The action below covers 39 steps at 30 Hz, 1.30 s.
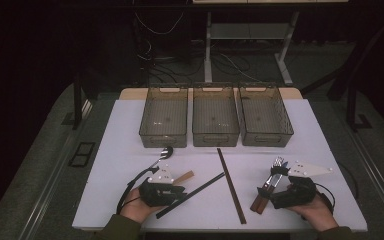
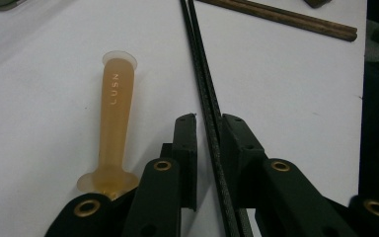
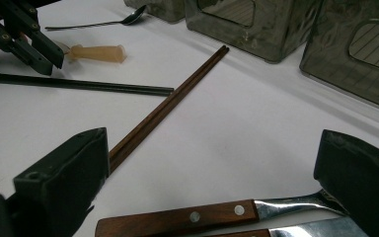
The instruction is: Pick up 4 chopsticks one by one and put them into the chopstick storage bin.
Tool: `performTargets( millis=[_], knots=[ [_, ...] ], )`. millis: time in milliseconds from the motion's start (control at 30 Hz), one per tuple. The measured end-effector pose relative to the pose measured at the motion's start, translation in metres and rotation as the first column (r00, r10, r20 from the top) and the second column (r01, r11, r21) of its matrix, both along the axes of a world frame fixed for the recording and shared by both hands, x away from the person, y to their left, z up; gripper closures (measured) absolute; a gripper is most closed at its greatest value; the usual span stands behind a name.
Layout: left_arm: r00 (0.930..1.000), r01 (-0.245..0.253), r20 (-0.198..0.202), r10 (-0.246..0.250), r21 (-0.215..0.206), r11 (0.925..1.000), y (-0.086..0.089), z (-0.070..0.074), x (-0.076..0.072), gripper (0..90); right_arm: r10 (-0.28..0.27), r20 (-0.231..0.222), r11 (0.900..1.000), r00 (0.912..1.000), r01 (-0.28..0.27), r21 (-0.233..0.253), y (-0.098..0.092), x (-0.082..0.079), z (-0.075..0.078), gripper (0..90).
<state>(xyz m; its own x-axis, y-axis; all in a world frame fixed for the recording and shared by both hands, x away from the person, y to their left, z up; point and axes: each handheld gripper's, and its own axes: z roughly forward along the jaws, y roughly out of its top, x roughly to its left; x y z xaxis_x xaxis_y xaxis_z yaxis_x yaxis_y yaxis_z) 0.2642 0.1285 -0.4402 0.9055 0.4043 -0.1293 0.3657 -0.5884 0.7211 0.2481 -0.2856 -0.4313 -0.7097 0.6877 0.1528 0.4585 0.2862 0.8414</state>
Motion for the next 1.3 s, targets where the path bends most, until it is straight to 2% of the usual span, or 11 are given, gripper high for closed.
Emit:
performTargets(
  millis=[400,633,867,1133,1233,1300],
  knots=[
    [0.9994,0.024,-0.024,-0.023,0.011,0.9997,-0.004,-0.0034,-0.0003,80.0,-0.001,-0.001,1.0,1.0,0.001,0.0,-0.0003,0.0003,-0.0002,0.7],
    [0.9996,0.013,-0.024,-0.013,0.012,0.9998,-0.0046,-0.0042,-0.0004,80.8,0.0,0.0,1.0,1.0,0.0,-0.001,-0.0004,0.0003,-0.0002,0.7],
    [0.9999,0.007,-0.008,-0.007,0.051,0.9987,-0.005,-0.0054,0.0001,80.7,0.0,-0.001,1.0,1.0,0.0,-0.001,-0.0004,0.0003,-0.0002,0.8],
    [0.9995,-0.006,0.033,0.003,0.081,0.9967,-0.0042,-0.0051,0.0002,81.5,0.0,-0.001,1.0,1.0,0.0,0.0,-0.0003,0.0002,-0.0002,0.7],
    [0.9993,-0.026,0.026,0.025,0.061,0.9978,-0.0041,-0.007,-0.0008,82.6,0.0,0.0,1.0,1.0,0.0,-0.002,0.0,0.0004,-0.0004,0.7],
    [0.9988,-0.032,0.039,0.029,0.071,0.9969,-0.0052,-0.0067,-0.0021,83.9,0.001,-0.003,1.0,1.0,-0.001,-0.004,0.0002,0.0003,-0.0005,0.7]
  ],
)
